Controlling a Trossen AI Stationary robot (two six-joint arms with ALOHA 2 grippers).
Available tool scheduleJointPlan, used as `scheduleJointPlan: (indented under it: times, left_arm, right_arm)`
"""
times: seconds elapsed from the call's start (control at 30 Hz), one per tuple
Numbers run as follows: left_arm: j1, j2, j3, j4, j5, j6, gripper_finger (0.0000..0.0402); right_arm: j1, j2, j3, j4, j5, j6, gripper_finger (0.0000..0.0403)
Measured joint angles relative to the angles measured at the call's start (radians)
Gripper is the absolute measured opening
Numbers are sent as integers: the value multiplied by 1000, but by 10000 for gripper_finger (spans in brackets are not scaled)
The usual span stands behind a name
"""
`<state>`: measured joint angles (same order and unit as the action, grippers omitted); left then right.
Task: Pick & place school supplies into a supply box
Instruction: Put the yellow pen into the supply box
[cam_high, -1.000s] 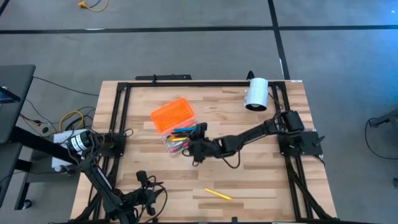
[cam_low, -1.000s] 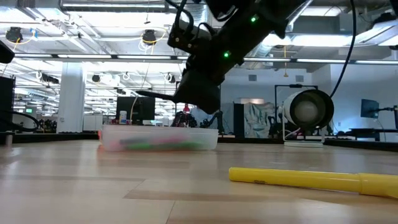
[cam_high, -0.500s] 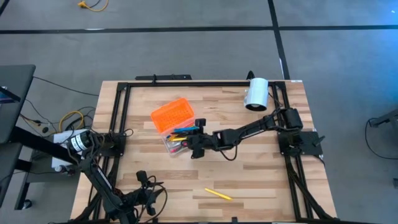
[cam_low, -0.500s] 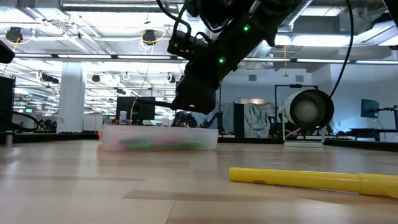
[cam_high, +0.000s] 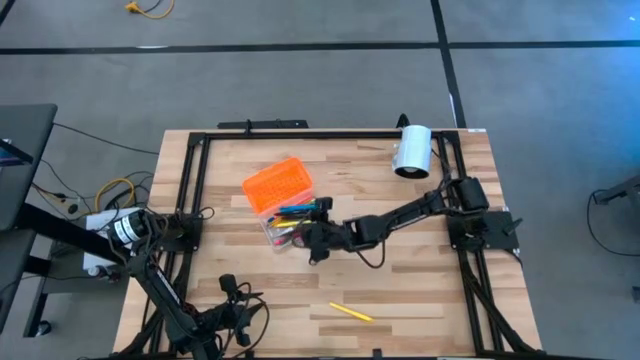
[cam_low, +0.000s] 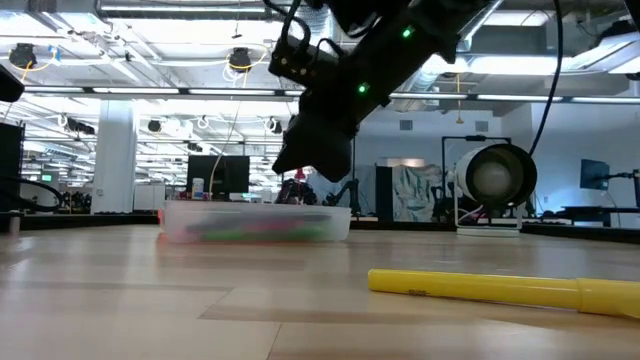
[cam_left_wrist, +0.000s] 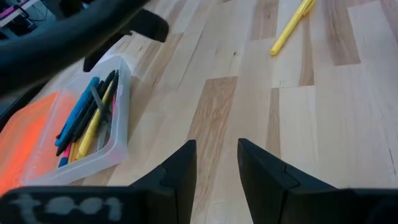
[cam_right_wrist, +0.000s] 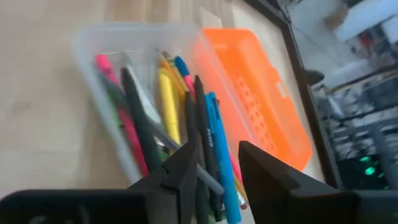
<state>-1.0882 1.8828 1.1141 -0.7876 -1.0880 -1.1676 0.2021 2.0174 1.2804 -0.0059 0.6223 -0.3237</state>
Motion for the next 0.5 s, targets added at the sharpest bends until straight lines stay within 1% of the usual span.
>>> scheduleJointPlan:
  times: [0.13, 0.27, 0.37, 0.5]
  left_arm:
    - [0, 0, 0, 0, 0, 23, 109]
    - [1, 0, 0, 4, -8, 42, 109]
    - [1, 0, 0, 4, -11, 45, 109]
    - [1, 0, 0, 4, -36, 56, 109]
  right_arm:
    - [67, -3, 0, -2, 59, -21, 109]
    - [159, -4, 0, -54, 103, 13, 108]
    - [234, -4, 4, -124, 165, 70, 107]
    - [325, -4, 33, -244, 223, 201, 107]
